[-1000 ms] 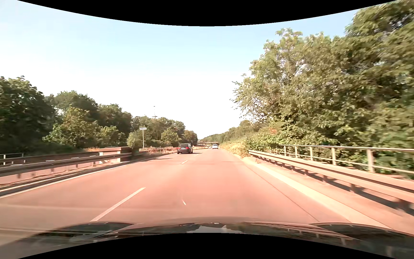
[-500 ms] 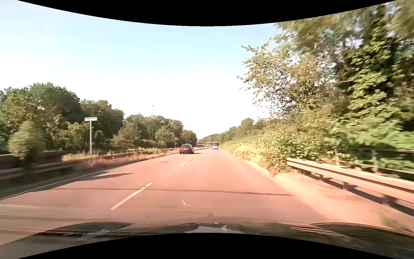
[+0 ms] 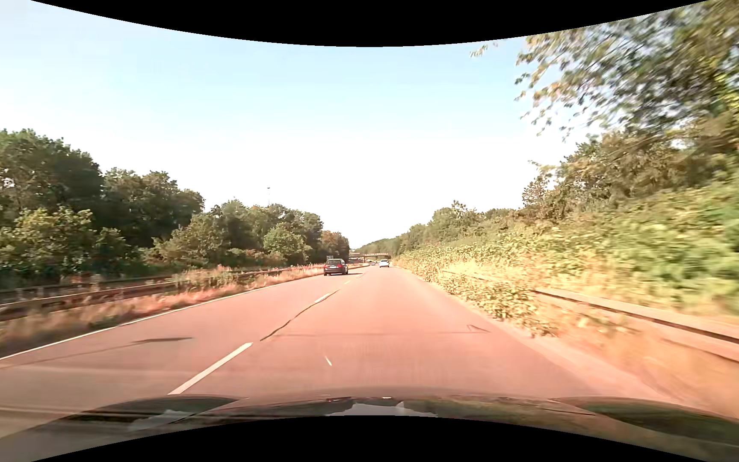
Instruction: Follow the waypoints while adhering to traffic rules and regulations
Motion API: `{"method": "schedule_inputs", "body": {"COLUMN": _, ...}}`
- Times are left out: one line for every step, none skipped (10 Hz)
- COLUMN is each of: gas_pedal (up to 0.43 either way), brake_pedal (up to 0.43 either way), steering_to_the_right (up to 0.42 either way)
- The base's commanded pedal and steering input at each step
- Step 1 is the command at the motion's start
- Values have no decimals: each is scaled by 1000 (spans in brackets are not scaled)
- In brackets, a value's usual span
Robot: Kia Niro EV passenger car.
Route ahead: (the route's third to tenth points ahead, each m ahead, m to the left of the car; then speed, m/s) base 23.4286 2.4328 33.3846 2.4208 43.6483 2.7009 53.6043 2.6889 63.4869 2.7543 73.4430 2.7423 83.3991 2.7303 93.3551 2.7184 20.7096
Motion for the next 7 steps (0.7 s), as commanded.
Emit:
{"method": "schedule_inputs", "body": {"gas_pedal": 150, "brake_pedal": 0, "steering_to_the_right": 0}}
{"method": "schedule_inputs", "body": {"gas_pedal": 150, "brake_pedal": 0, "steering_to_the_right": 1}}
{"method": "schedule_inputs", "body": {"gas_pedal": 150, "brake_pedal": 0, "steering_to_the_right": 1}}
{"method": "schedule_inputs", "body": {"gas_pedal": 150, "brake_pedal": 0, "steering_to_the_right": 1}}
{"method": "schedule_inputs", "body": {"gas_pedal": 150, "brake_pedal": 0, "steering_to_the_right": 0}}
{"method": "schedule_inputs", "body": {"gas_pedal": 138, "brake_pedal": 0, "steering_to_the_right": 0}}
{"method": "schedule_inputs", "body": {"gas_pedal": 130, "brake_pedal": 0, "steering_to_the_right": 1}}
